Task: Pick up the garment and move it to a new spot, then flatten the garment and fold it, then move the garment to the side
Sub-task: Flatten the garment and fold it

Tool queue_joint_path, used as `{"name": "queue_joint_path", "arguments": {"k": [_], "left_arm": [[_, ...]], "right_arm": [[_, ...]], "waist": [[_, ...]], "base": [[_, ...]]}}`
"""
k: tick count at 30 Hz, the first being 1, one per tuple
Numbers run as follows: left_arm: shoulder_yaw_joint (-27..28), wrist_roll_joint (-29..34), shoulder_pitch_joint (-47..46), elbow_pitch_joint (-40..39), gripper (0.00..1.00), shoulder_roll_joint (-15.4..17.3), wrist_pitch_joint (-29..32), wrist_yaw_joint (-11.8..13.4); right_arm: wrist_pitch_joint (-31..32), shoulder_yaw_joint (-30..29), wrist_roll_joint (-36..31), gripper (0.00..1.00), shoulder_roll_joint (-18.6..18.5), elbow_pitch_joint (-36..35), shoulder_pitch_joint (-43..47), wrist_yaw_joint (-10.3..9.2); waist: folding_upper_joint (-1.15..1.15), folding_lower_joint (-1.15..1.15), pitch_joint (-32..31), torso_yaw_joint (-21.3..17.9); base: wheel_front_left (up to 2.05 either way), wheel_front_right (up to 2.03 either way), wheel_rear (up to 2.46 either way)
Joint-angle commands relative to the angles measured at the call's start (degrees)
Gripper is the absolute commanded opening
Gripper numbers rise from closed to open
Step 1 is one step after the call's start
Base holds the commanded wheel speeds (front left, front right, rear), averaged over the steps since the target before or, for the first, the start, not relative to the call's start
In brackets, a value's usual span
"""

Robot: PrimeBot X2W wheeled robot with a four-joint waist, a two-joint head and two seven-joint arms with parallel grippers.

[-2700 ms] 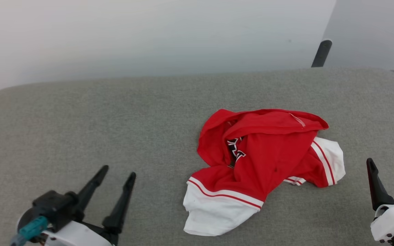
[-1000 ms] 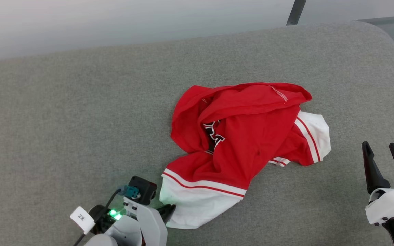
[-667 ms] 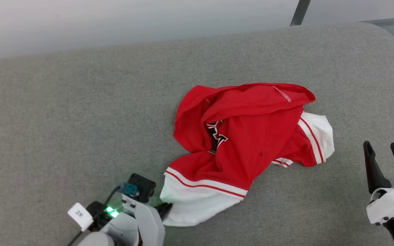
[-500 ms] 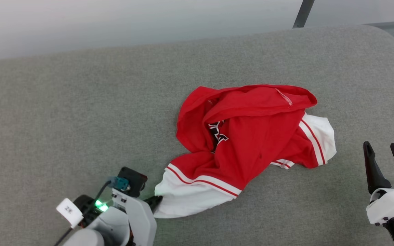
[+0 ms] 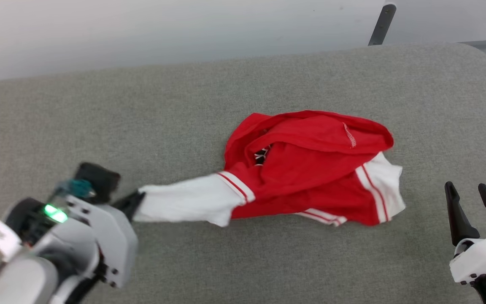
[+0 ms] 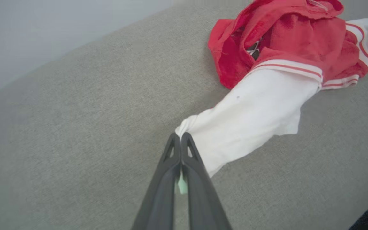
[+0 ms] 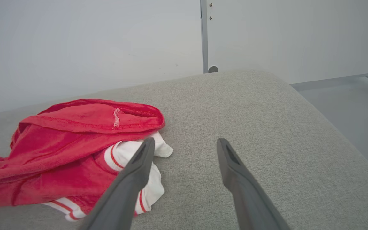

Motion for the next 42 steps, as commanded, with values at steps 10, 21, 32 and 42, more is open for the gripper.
{"name": "queue_joint_path", "arguments": {"k": [10,21,32,42], "left_arm": [[5.79,-3.2,-3.0,2.44,0.0,3.29,1.76,1.62],[6.76,-6.27,-8.54,15.07,0.0,0.86,-0.29,-0.51],[1.81,-5.22,-18.42,29.15,1.0,-4.29,-3.49,-6.72],[-0.03,-5.78,-19.06,28.05,1.0,-3.26,-7.59,-9.74]], "right_arm": [[0.37,0.67,0.53,1.0,-0.55,-0.16,-0.11,-0.01],[0.69,0.74,0.72,1.0,-0.73,-0.11,-1.32,-0.01],[0.42,1.85,1.0,1.0,-0.86,0.59,-2.62,-0.01],[-1.55,1.48,0.57,1.0,-1.34,-0.36,-2.2,-0.01]], "waist": [[0.0,0.0,0.4,-0.07],[0.0,0.0,2.27,-0.47],[0.0,0.0,3.08,-0.18],[0.0,0.0,1.28,0.14]], "base": [[0.0,0.0,0.0],[0.0,0.0,0.0],[0.0,0.0,0.0],[0.0,0.0,0.0]]}}
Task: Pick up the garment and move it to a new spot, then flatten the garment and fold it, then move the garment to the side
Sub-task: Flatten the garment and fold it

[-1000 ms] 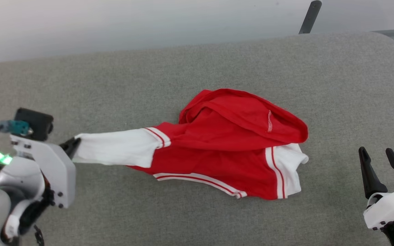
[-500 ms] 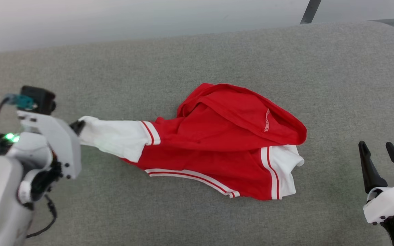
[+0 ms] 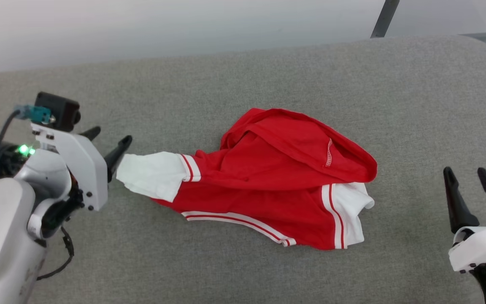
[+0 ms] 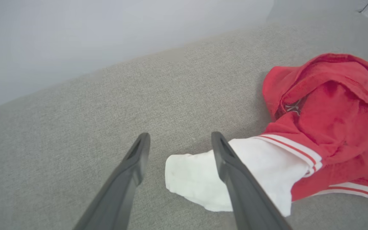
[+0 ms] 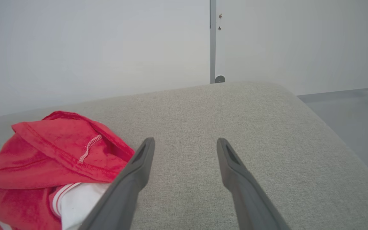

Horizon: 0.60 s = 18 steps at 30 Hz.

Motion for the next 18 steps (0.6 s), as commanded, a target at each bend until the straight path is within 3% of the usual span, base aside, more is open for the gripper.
{"name": "queue_joint_path", "arguments": {"k": [1,9,13,18], "left_arm": [[-0.41,-0.1,0.98,-1.06,1.0,0.54,-0.34,-0.48],[-4.54,-1.05,7.23,-15.7,1.0,5.71,1.59,-1.15],[-6.25,2.19,10.04,-22.1,1.0,8.12,4.2,1.02],[-8.28,7.27,11.47,-26.69,1.0,8.84,4.96,3.81]], "right_arm": [[-0.58,-0.27,0.0,1.0,-0.24,-0.34,0.02,-0.01],[-2.21,-1.07,-0.45,1.0,0.12,-2.15,0.53,-0.01],[-2.43,-1.61,-0.15,1.0,0.34,-2.59,0.85,-0.01],[-2.98,-1.62,0.18,1.0,0.71,-2.7,0.3,-0.01]], "waist": [[0.0,0.0,-0.31,0.07],[0.0,0.0,-0.36,-0.45],[0.0,0.0,1.02,-0.86],[0.0,0.0,3.61,-1.61]], "base": [[0.0,0.0,0.0],[0.0,0.0,0.0],[0.0,0.0,0.0],[0.0,0.0,0.0]]}}
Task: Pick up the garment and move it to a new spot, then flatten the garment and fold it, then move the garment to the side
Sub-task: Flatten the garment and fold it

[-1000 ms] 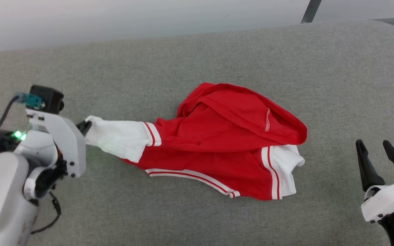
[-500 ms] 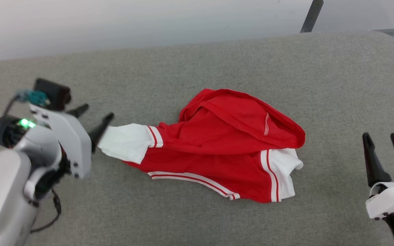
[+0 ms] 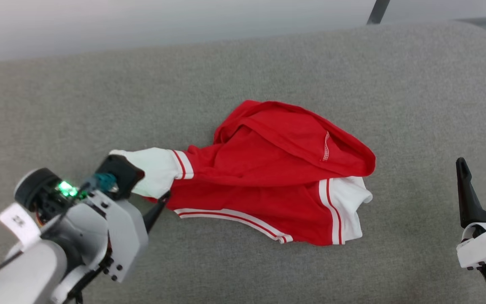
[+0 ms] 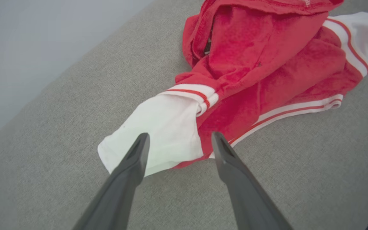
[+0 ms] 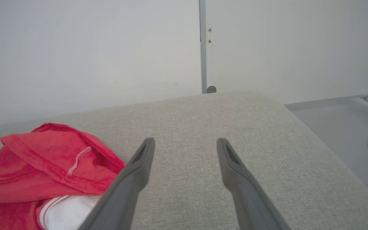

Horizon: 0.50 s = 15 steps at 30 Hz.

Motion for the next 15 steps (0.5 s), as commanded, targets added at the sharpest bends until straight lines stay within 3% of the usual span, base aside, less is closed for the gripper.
{"name": "queue_joint_path", "arguments": {"k": [1,14,15], "left_arm": [[-0.16,0.92,0.48,-0.21,1.0,0.03,-0.28,0.58],[-1.53,4.34,-2.13,2.3,1.0,-1.89,-1.63,1.99],[-1.4,4.06,-2.26,2.48,0.94,-2.15,-1.41,2.29]], "right_arm": [[-0.29,-0.02,0.43,1.0,0.27,0.05,-0.06,-0.01],[-1.48,0.88,0.88,1.0,0.31,1.9,-1.97,-0.01],[-1.62,0.89,0.9,1.0,0.34,2.12,-2.11,-0.01]], "waist": [[0.0,0.0,1.64,-0.68],[0.0,0.0,6.18,-1.55],[0.0,0.0,6.35,-1.52]], "base": [[0.0,0.0,0.0],[0.0,0.0,0.0],[0.0,0.0,0.0]]}}
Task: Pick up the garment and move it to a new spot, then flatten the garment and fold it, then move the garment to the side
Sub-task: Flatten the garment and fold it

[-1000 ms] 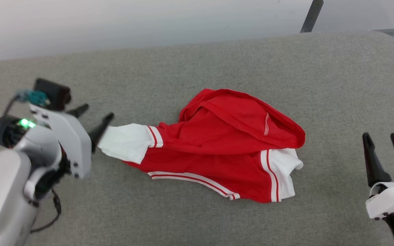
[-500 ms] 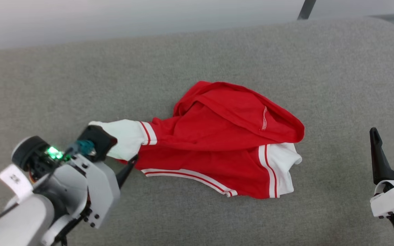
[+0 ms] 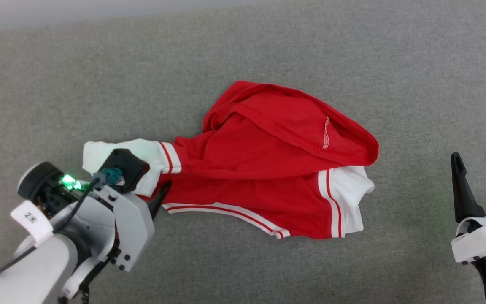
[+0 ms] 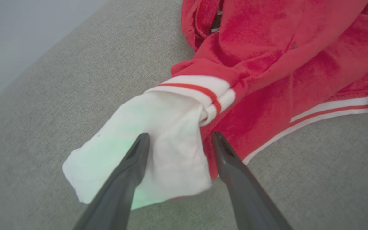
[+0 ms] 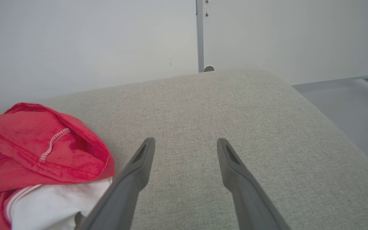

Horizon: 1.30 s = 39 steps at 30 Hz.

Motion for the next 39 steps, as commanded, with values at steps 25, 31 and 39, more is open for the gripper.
{"name": "queue_joint_path", "arguments": {"k": [25,31,39], "left_arm": [[3.27,-5.61,-10.99,-0.92,0.2,1.92,8.11,-2.51],[3.66,-7.35,-16.82,9.21,0.2,0.51,8.6,-4.1],[4.13,-8.39,-20.47,23.8,0.0,-0.91,6.34,-4.88]], "right_arm": [[-1.08,1.22,0.61,1.0,-0.1,2.57,-2.5,-0.02],[-1.03,2.43,0.86,1.0,-0.31,3.21,-3.25,-0.02],[-0.9,2.9,1.07,1.0,-0.59,3.67,-3.04,-0.02]], "waist": [[0.0,0.0,1.26,-0.04],[0.0,0.0,1.33,-0.98],[0.0,0.0,1.39,-1.87]], "base": [[0.0,0.0,0.0],[0.0,0.0,0.0],[0.0,0.0,0.0]]}}
